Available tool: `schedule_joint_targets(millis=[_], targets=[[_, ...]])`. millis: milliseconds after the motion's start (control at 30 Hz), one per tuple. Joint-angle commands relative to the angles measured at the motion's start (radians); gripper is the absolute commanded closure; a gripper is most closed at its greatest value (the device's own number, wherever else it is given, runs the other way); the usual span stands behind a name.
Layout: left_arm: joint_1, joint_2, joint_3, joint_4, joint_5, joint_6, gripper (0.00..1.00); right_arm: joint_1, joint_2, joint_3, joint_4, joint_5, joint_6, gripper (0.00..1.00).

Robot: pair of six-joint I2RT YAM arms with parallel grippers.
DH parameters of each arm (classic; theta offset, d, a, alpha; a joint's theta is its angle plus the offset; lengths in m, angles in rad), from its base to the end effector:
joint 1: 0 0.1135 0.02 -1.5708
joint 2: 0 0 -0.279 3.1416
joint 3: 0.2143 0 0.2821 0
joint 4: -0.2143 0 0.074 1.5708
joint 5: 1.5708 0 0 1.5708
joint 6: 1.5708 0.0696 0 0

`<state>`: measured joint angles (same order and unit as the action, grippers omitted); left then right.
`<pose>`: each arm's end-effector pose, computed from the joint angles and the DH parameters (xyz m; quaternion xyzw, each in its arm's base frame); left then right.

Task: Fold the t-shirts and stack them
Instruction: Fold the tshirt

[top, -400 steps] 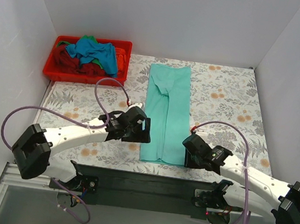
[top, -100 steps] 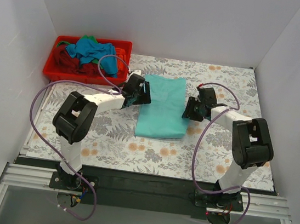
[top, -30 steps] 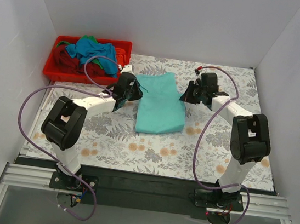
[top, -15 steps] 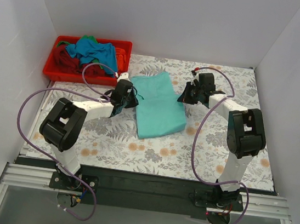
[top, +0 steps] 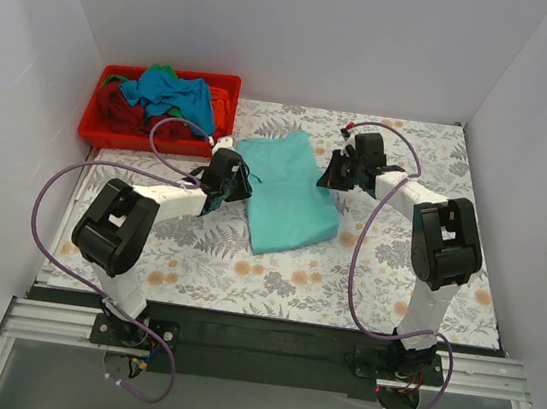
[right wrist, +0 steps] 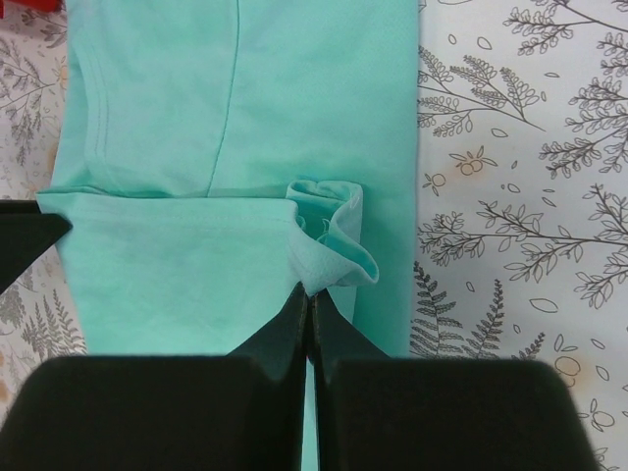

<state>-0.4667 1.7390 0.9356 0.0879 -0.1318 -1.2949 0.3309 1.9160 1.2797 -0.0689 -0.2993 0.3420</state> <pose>0.3695 -0.1759 0.1380 -0.3903 0.8202 -0.2810 0.3096 0.4461 0.1750 0.1694 -0.0575 0.8980 0.2647 0.3468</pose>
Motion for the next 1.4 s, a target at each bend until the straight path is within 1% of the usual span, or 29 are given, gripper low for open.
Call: schedule_joint_targets(millis=[0,333,767,933,1200,1233,1300,1367], targets=[[0.005,-0.045,0.005,-0.007,-0.028,0.002,0.72,0.008,-0.009,0.043,0.027,-0.017,-0.009,0.99],[0.005,-0.068,0.045,-0.017,-0.048,0.003,0.73,0.014,-0.006,0.033,0.027,-0.017,-0.012,0.99],[0.003,-0.018,0.086,-0.049,-0.055,0.011,0.76,0.017,0.001,0.04,0.026,-0.021,-0.012,0.99],[0.005,-0.013,0.077,-0.06,-0.088,0.0,0.76,0.019,0.006,0.04,0.024,-0.023,-0.014,0.99],[0.003,0.017,0.095,-0.059,-0.072,0.002,0.76,0.017,0.009,0.044,0.023,-0.023,-0.017,0.99],[0.005,0.019,0.098,-0.056,-0.071,0.002,0.77,0.017,0.009,0.046,0.023,-0.023,-0.017,0.99],[0.003,0.022,0.1,-0.05,-0.065,0.005,0.84,0.017,0.014,0.049,0.023,-0.027,-0.018,0.99],[0.005,0.03,0.103,-0.04,-0.045,0.009,0.88,0.022,0.017,0.058,0.021,-0.029,-0.018,0.99]])
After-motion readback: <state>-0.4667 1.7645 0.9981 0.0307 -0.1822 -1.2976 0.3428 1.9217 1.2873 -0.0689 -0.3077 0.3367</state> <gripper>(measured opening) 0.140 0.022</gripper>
